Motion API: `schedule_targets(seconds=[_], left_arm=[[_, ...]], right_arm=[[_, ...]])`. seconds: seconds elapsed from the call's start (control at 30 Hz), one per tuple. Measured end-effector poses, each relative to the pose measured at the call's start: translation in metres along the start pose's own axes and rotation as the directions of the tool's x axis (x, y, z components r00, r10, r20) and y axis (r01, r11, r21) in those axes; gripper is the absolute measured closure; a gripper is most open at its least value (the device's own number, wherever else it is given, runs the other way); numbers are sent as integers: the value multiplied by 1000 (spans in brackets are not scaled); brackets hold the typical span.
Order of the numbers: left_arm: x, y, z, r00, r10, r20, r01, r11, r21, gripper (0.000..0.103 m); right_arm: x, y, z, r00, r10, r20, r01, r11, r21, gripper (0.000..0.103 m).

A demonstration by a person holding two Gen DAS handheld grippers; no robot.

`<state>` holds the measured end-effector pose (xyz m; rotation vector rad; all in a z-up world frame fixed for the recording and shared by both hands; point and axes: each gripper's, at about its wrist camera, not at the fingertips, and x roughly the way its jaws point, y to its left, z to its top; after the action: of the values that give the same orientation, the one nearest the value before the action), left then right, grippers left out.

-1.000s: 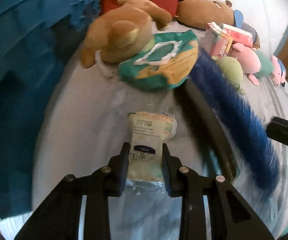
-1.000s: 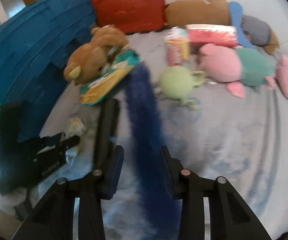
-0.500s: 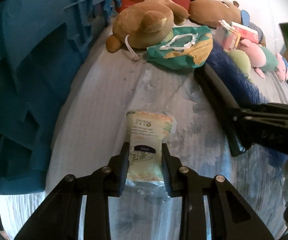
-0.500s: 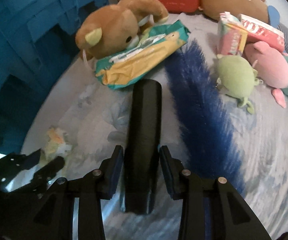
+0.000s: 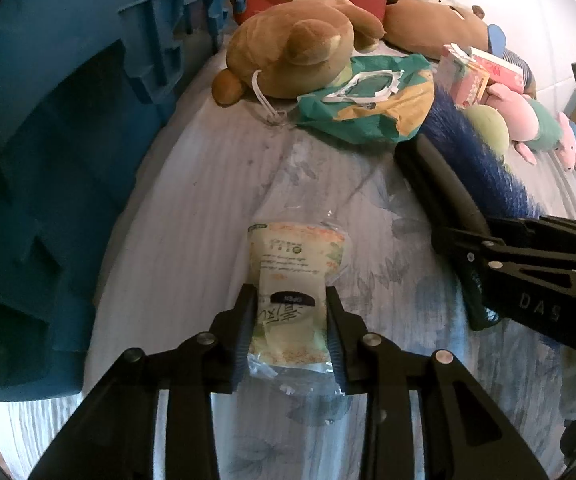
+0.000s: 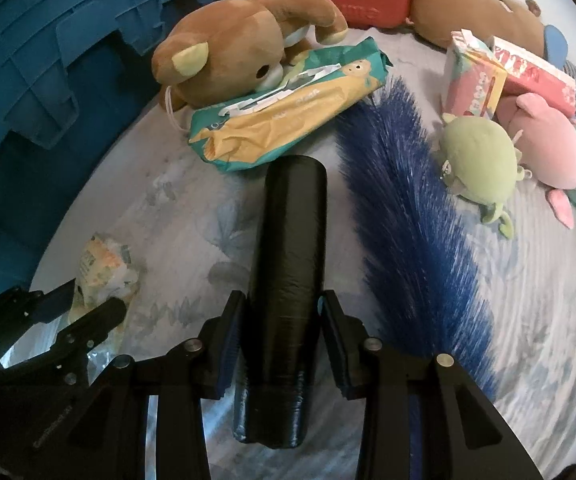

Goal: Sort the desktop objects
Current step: 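Lift the snack packet with the left tool while the right tool grasps the black tube, then carry the snack packet with the left tool while the right tool carries the black tube over the crate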

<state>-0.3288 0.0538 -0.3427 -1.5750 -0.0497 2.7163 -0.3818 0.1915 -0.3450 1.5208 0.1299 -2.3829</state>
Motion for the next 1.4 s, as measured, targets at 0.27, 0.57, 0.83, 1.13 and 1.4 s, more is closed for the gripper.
schedule_targets(seconds=[0.27, 0.57, 0.83, 1.13, 1.4], left_arm=[[-40, -11, 5, 998, -20, 56, 20, 1000, 4, 79], [-113, -30, 17, 982, -48, 181, 46, 999, 16, 79], [-187, -47, 29, 947, -49, 316, 49, 999, 9, 79], [-279, -30, 65, 869, 20, 494, -23, 1000, 0, 79], [-358, 33, 124, 770, 126, 626, -130, 991, -40, 79]], right_arm=[[-32, -9, -12, 1000, 1, 9, -1, 1000, 17, 68], [-118, -20, -10, 990, 1, 143, -1, 1000, 0, 68], [-194, -7, 2, 959, 26, 282, -6, 997, -74, 69], [-277, 14, 31, 901, 76, 427, 11, 980, -197, 69], [-346, 79, 113, 802, 175, 571, 9, 952, -305, 69]])
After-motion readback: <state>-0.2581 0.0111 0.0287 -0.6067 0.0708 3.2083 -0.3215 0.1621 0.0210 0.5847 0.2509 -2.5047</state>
